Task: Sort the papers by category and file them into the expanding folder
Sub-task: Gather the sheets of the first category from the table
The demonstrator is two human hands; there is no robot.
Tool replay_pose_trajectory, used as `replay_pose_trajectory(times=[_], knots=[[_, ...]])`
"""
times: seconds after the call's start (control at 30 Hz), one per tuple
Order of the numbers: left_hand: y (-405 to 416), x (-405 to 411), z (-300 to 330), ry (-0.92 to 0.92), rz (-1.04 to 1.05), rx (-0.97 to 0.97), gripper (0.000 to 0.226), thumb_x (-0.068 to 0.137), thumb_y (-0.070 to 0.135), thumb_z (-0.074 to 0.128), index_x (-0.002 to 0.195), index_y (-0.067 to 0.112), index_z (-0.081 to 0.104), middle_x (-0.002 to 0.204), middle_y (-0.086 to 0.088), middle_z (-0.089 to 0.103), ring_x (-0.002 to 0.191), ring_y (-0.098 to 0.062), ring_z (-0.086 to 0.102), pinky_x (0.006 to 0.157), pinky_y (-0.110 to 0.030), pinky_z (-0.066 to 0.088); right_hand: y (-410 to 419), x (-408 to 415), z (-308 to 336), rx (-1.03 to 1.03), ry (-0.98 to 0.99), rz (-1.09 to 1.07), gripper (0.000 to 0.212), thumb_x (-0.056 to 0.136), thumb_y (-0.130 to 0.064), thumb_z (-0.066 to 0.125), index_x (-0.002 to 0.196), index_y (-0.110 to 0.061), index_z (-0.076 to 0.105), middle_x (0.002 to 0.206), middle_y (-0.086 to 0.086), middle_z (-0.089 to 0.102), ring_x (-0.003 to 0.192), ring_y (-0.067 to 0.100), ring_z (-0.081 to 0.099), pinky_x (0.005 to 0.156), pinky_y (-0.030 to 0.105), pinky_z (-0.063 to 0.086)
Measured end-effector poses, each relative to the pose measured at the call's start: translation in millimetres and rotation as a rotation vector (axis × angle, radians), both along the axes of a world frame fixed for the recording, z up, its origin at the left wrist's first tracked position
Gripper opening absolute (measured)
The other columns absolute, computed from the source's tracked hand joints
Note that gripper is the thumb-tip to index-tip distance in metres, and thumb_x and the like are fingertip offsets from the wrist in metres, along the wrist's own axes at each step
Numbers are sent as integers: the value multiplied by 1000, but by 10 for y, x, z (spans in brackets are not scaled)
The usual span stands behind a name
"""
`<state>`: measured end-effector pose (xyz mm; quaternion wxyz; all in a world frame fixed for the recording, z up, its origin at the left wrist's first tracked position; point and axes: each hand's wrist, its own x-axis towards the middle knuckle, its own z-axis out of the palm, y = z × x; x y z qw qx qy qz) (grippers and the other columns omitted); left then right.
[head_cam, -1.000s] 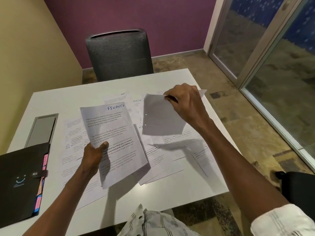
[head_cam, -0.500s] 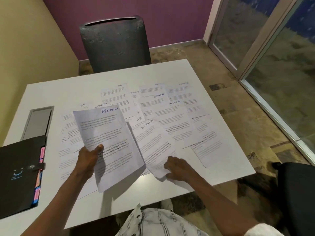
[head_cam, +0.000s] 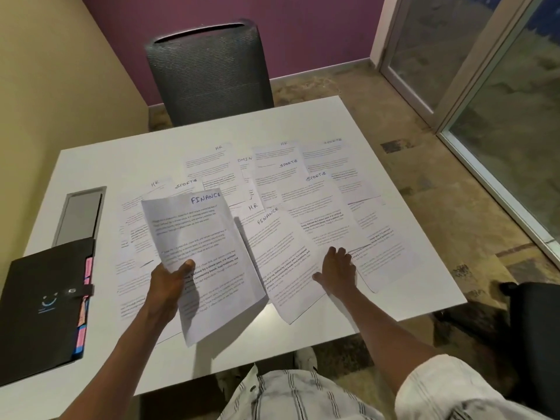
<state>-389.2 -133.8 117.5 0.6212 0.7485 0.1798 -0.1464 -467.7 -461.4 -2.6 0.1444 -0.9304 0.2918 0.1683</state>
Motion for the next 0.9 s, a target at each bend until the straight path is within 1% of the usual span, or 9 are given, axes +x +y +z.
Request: replay_pose_trajectory(times=[0.13, 0.27, 0.33, 0.4, 0.53, 0.63, 0.7, 0.8, 0.9], knots=[[3, -38, -17, 17, 1, 29, 13, 93, 8, 64, 105, 13, 66, 95, -3, 73, 83, -26, 69, 73, -36, 54, 24, 9, -26, -12, 31, -42, 79, 77, -51, 74, 133, -8, 37, 128, 12, 48, 123, 29, 45, 97, 46, 43], [-4, -57, -36, 13, 13, 57, 11, 94, 7, 62, 105, 9, 64, 87, -4, 70, 71, -22, 65, 65, -31, 52, 14, 11, -29, 22, 36, -76, 73, 77, -49, 76, 127, -10, 39, 125, 12, 52, 120, 29, 48, 94, 46, 44], [0, -67, -51, 15, 13, 64, 11, 95, 7, 62, 105, 7, 64, 85, -6, 69, 69, -22, 63, 66, -32, 52, 12, 7, -33, 29, 21, -82, 71, 76, -48, 76, 124, -11, 41, 122, 11, 54, 118, 29, 49, 94, 45, 45], [25, -62, -74, 24, 12, 66, 11, 94, 8, 62, 106, 8, 64, 88, -7, 70, 72, -24, 64, 73, -36, 53, 9, -1, -27, 31, -14, -80, 62, 78, -45, 76, 120, -11, 46, 120, 11, 55, 116, 28, 49, 93, 44, 46], [78, -28, -108, 28, 5, 90, 15, 94, 11, 64, 108, 9, 65, 96, -10, 71, 80, -29, 66, 76, -40, 52, -20, -34, -10, 40, -168, -45, 30, 88, -29, 66, 111, -12, 59, 113, 9, 59, 109, 27, 53, 88, 39, 46], [92, 16, -104, 8, -7, 129, 18, 94, 12, 63, 112, 8, 63, 99, -11, 70, 83, -31, 64, 78, -43, 51, -33, -42, 88, 159, -335, -107, 3, 88, -16, 60, 87, -14, 58, 87, 3, 63, 85, 26, 58, 65, 33, 45], [93, 41, -91, -15, -20, 148, 20, 95, 11, 62, 115, 7, 62, 101, -11, 69, 88, -33, 64, 81, -44, 50, -36, -6, 189, 254, -391, -174, 10, 87, -10, 56, 78, -12, 52, 71, 0, 60, 71, 27, 55, 55, 30, 39], [102, 92, -78, -37, -30, 184, 22, 95, 10, 61, 116, 6, 62, 108, -14, 69, 93, -36, 65, 83, -46, 51, -69, 48, 326, 314, -518, -160, 10, 85, -6, 64, 80, -11, 57, 74, 4, 67, 71, 28, 60, 60, 31, 45], [93, 159, -52, -57, -25, 198, 20, 96, 11, 60, 115, 7, 61, 110, -14, 68, 95, -37, 64, 83, -47, 50, -101, 121, 487, 436, -613, -207, 7, 85, -3, 68, 83, -6, 62, 75, 3, 66, 72, 23, 60, 61, 29, 46]])
